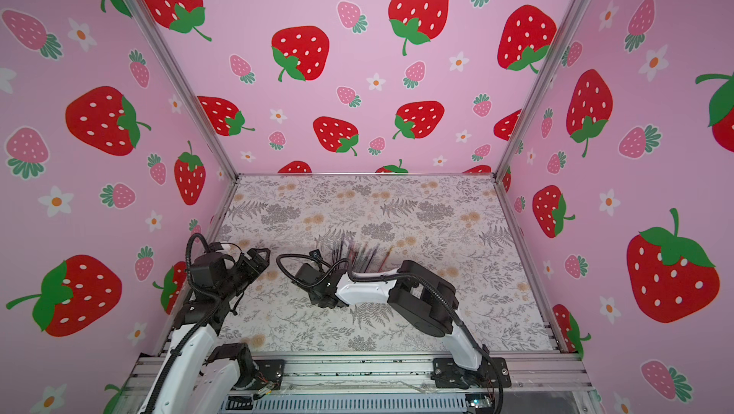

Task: Remove the protective cover of the pencils
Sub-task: Pick up the pencil from the center of the board, then remove the protective sleeve from the pencil.

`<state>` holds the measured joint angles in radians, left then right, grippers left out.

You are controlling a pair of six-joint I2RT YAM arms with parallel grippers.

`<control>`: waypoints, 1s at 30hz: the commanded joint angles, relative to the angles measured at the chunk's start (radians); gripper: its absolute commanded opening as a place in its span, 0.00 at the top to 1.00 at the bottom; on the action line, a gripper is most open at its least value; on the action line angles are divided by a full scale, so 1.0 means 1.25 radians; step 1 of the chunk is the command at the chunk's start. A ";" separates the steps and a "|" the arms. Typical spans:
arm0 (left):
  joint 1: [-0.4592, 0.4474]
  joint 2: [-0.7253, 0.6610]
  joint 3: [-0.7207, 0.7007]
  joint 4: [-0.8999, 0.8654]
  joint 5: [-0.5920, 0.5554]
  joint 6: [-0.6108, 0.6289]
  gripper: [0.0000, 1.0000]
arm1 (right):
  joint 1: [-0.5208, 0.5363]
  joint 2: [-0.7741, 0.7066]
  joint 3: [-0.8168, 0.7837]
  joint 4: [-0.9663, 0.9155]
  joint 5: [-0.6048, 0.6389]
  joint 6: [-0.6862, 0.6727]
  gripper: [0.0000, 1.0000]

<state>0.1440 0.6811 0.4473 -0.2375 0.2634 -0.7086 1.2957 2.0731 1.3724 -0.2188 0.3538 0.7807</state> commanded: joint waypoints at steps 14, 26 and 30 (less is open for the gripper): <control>-0.001 0.063 -0.026 0.093 0.244 -0.038 0.14 | 0.043 -0.157 -0.199 0.251 0.057 -0.029 1.00; -0.121 0.177 -0.017 0.180 0.230 -0.058 0.20 | 0.046 -0.170 -0.229 0.303 0.060 -0.035 1.00; -0.170 0.203 -0.004 0.182 0.197 -0.058 0.23 | 0.045 -0.177 -0.230 0.307 0.061 -0.040 1.00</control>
<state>-0.0391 0.9211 0.4156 -0.0425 0.5392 -0.7734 1.3476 1.8942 1.0927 0.1356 0.4091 0.7349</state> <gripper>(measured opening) 0.774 0.072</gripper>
